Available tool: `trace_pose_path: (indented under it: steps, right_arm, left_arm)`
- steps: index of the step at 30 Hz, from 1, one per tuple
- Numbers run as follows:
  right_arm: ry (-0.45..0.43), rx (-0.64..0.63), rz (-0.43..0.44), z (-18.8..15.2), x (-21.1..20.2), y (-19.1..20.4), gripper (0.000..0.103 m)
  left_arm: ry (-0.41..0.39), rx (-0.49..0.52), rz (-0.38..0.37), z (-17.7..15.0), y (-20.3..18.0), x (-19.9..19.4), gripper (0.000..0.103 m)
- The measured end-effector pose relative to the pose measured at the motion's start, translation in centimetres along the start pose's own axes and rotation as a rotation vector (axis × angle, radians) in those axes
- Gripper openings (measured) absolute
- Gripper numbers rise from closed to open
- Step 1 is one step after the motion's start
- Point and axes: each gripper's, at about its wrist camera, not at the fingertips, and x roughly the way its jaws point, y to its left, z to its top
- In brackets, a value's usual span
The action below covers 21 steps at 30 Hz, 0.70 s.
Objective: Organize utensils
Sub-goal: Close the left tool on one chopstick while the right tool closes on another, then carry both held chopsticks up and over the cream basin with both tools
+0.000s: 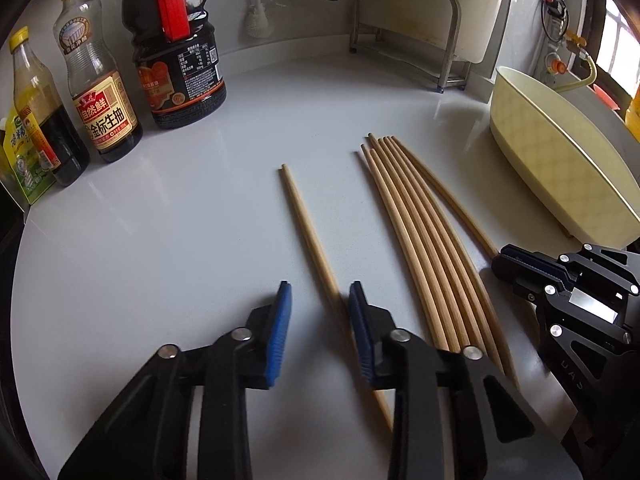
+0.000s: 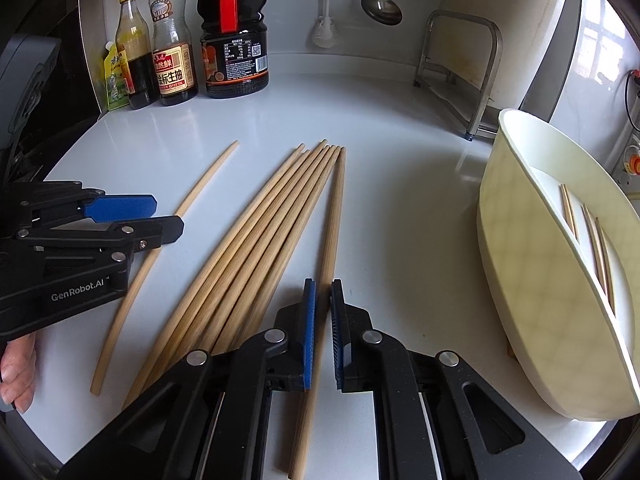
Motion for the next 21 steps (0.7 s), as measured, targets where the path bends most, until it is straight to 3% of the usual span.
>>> trace_pose_path:
  steps: [2,7,21]
  right_arm:
    - [-0.001,0.009,0.002,0.0,0.0,-0.2,0.007]
    - [-0.004,0.054,0.02,-0.2,-0.1,-1.2,0.006]
    - [-0.056,0.112,0.056,0.1,-2.1,-2.1,0.006]
  left_arm:
    - [-0.001,0.005,-0.005,0.0,-0.1,0.0,0.008]
    - [0.016,-0.039,-0.093,0.2,0.6,0.0,0.007]
    - [-0.022,-0.041,-0.126,0.3,0.5,-1.1,0.007]
